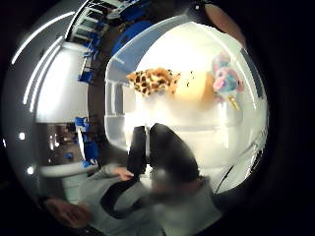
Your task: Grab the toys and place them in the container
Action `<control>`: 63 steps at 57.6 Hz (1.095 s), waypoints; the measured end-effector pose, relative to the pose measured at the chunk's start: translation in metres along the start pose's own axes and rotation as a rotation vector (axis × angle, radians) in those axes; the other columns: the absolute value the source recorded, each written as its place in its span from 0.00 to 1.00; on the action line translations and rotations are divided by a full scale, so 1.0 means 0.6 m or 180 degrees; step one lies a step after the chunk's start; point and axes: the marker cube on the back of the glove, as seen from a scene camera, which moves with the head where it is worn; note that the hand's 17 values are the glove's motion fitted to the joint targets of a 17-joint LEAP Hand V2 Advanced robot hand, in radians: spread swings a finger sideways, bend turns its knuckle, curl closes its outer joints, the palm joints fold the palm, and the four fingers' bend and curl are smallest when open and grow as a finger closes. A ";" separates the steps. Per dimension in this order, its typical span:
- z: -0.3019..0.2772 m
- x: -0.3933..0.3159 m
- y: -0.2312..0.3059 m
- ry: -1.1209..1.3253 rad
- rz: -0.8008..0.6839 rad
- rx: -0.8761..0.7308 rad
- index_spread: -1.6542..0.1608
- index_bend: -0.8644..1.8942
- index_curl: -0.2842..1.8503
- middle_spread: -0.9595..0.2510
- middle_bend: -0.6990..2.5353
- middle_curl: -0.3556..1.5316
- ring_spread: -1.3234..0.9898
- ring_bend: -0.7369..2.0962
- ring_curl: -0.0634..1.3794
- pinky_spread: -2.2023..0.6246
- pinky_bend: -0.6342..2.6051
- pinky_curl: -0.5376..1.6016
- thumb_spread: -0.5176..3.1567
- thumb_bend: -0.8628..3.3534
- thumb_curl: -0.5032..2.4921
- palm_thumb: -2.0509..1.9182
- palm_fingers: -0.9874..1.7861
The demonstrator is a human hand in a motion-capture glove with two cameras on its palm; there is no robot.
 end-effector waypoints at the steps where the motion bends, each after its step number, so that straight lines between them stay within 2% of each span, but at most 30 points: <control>1: -0.004 0.004 0.011 -0.0017 0.0003 0.0021 0.69 0.44 0.42 0.65 0.26 0.41 0.50 0.30 0.44 0.79 0.47 0.41 0.48 0.19 0.36 0.50 0.29; 7: -0.045 0.052 0.092 -0.0313 0.0159 0.0161 0.69 0.44 0.41 0.66 0.26 0.40 0.52 0.30 0.41 0.80 0.46 0.40 0.49 0.19 0.33 0.50 0.30; 14: -0.044 0.043 0.267 -0.0270 -0.0298 0.0409 0.68 0.44 0.40 0.65 0.27 0.39 0.53 0.30 0.37 0.80 0.44 0.39 0.52 0.20 0.30 0.50 0.31; 22: -0.043 0.103 0.410 0.0046 0.0220 0.0771 0.68 0.45 0.40 0.65 0.28 0.39 0.53 0.31 0.33 0.80 0.41 0.38 0.54 0.20 0.28 0.51 0.33; 29: -0.020 0.107 0.488 0.0033 0.0358 0.0825 0.68 0.45 0.39 0.65 0.27 0.39 0.53 0.31 0.30 0.80 0.40 0.38 0.55 0.20 0.27 0.51 0.33; 37: 0.051 0.070 0.572 0.0058 0.0256 0.0768 0.68 0.45 0.39 0.65 0.28 0.39 0.53 0.31 0.28 0.80 0.39 0.38 0.55 0.20 0.26 0.51 0.34; 45: 0.150 0.011 0.673 0.0143 0.0043 0.0503 0.68 0.45 0.38 0.64 0.28 0.39 0.52 0.31 0.26 0.80 0.38 0.38 0.55 0.20 0.26 0.51 0.34; 51: 0.186 -0.013 0.738 0.0177 0.0045 0.0340 0.68 0.45 0.38 0.63 0.28 0.39 0.52 0.31 0.25 0.79 0.37 0.38 0.56 0.20 0.25 0.51 0.34; 63: 0.190 0.001 0.767 0.0123 0.0214 0.0341 0.68 0.46 0.38 0.61 0.28 0.39 0.51 0.32 0.23 0.79 0.36 0.39 0.56 0.20 0.25 0.51 0.35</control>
